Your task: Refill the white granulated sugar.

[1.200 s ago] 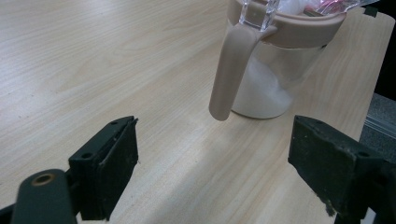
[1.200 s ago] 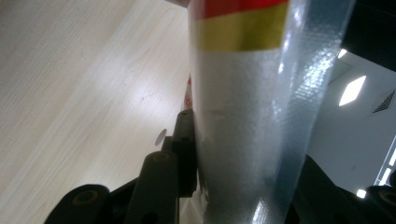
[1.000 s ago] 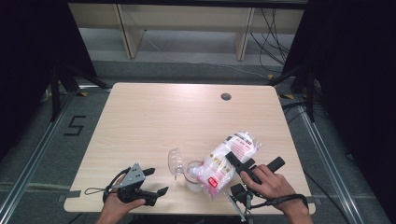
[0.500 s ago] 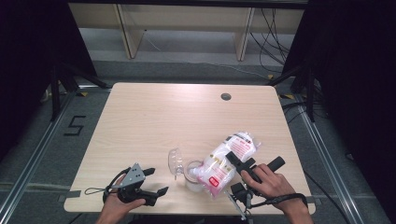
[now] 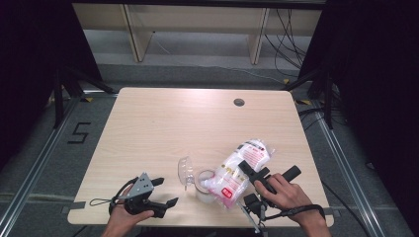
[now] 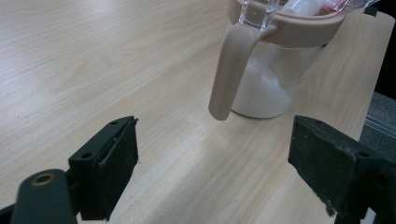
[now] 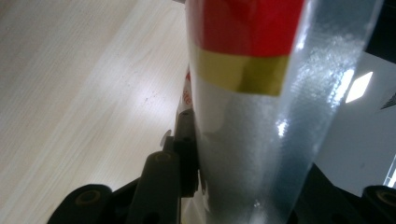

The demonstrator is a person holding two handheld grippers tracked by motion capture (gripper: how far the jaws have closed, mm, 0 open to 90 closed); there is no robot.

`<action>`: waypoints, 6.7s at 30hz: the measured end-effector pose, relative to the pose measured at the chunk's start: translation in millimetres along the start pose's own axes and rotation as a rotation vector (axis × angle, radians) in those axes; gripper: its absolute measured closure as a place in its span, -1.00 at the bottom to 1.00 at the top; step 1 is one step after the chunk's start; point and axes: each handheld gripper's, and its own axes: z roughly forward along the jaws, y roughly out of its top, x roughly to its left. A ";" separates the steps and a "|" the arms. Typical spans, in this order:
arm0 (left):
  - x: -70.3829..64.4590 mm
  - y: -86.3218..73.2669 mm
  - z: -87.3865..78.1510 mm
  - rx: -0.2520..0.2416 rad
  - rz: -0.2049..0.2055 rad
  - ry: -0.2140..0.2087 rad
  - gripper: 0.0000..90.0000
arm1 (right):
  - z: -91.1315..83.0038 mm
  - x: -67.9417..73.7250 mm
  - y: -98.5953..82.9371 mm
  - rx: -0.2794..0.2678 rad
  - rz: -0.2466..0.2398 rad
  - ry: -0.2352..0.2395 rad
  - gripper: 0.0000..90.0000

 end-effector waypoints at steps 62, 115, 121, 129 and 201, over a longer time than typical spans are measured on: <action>-0.1 0.2 -0.4 0.002 0.001 0.006 -0.66 | -2.3 -1.3 0.7 0.005 0.008 0.003 0.63; 0.2 0.4 -0.5 0.003 0.013 0.003 -0.66 | 2.8 -0.7 -2.9 -0.013 0.066 0.035 0.65; -0.1 -0.1 0.2 0.001 0.002 -0.001 -0.66 | 4.7 2.0 -6.4 -0.002 0.184 0.074 0.66; -0.3 -0.1 0.7 -0.004 -0.005 -0.001 -0.66 | 10.9 1.2 -16.3 -0.033 0.233 0.088 0.66; 0.7 1.2 -2.9 -0.011 0.000 0.006 -0.66 | 28.9 55.6 -84.0 -0.174 1.323 0.201 0.74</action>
